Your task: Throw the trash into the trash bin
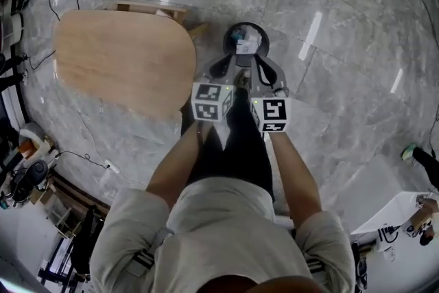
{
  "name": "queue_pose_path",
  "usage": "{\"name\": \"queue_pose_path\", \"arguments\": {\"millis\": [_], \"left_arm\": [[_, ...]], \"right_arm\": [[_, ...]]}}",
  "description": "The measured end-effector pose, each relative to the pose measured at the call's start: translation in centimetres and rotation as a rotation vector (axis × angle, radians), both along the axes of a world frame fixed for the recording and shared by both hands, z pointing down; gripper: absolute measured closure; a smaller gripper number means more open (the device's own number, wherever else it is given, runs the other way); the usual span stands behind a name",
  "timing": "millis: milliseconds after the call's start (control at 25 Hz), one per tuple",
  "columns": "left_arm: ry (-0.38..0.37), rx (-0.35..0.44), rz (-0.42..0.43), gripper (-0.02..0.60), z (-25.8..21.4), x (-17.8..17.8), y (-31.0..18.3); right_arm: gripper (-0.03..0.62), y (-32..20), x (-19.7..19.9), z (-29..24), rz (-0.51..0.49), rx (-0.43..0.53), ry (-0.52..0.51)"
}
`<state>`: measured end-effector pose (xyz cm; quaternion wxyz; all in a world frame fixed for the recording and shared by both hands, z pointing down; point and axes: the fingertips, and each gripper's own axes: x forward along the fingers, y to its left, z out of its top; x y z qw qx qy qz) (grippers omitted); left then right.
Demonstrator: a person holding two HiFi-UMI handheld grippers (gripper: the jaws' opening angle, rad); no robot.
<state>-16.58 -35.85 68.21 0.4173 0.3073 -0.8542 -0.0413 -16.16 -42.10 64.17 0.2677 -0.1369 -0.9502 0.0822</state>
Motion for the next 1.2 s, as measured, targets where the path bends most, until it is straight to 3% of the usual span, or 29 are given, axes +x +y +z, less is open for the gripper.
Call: {"name": "queue_pose_path", "arguments": {"millis": [120, 240, 440, 560, 800, 1000, 1200], "left_arm": [[-0.064, 0.051, -0.043, 0.563, -6.0, 0.3, 0.6], [-0.144, 0.045, -0.052, 0.562, -10.5, 1.8, 1.3], [-0.21, 0.068, 0.051, 0.563, -16.6, 4.9, 1.7], [-0.293, 0.059, 0.083, 0.563, -20.0, 5.8, 2.4], [-0.431, 0.08, -0.076, 0.563, -25.8, 5.2, 4.2], [-0.504, 0.07, -0.1, 0.563, -28.6, 4.7, 6.4], [-0.516, 0.09, -0.118, 0.563, -30.7, 5.3, 6.7]], "right_arm": [[0.586, 1.1, 0.4, -6.6, -0.037, 0.015, -0.102], [0.586, 2.2, 1.4, -11.9, -0.074, 0.013, -0.183], [0.586, 3.0, 4.4, -19.3, -0.083, 0.059, -0.306], [0.588, 3.7, 6.1, -22.2, -0.103, 0.052, -0.337], [0.588, 5.2, 7.4, -26.0, -0.202, 0.066, -0.375], [0.588, 7.2, 7.1, -29.0, -0.262, 0.085, -0.442], [0.588, 7.7, 7.1, -31.6, -0.29, 0.103, -0.479]]}}
